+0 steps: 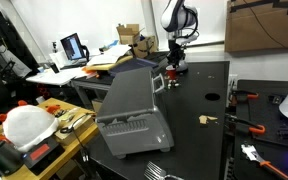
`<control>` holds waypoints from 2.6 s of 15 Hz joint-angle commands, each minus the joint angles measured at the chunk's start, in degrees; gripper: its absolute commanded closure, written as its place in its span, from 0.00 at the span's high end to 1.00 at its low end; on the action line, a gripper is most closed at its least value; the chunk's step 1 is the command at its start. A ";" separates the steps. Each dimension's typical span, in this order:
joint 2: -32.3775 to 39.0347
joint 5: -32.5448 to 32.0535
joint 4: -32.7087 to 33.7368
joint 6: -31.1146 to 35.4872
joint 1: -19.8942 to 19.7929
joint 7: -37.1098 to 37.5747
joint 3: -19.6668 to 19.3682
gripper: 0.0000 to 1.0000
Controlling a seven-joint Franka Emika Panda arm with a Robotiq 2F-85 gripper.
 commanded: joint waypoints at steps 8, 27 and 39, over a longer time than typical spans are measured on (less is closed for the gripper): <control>9.40 -2.02 15.27 -1.57 3.20 13.14 -2.44 0.06; 16.52 -6.54 20.14 -3.63 7.79 22.85 -5.45 0.76; 11.75 -15.20 16.97 -2.95 16.83 36.98 -13.59 1.00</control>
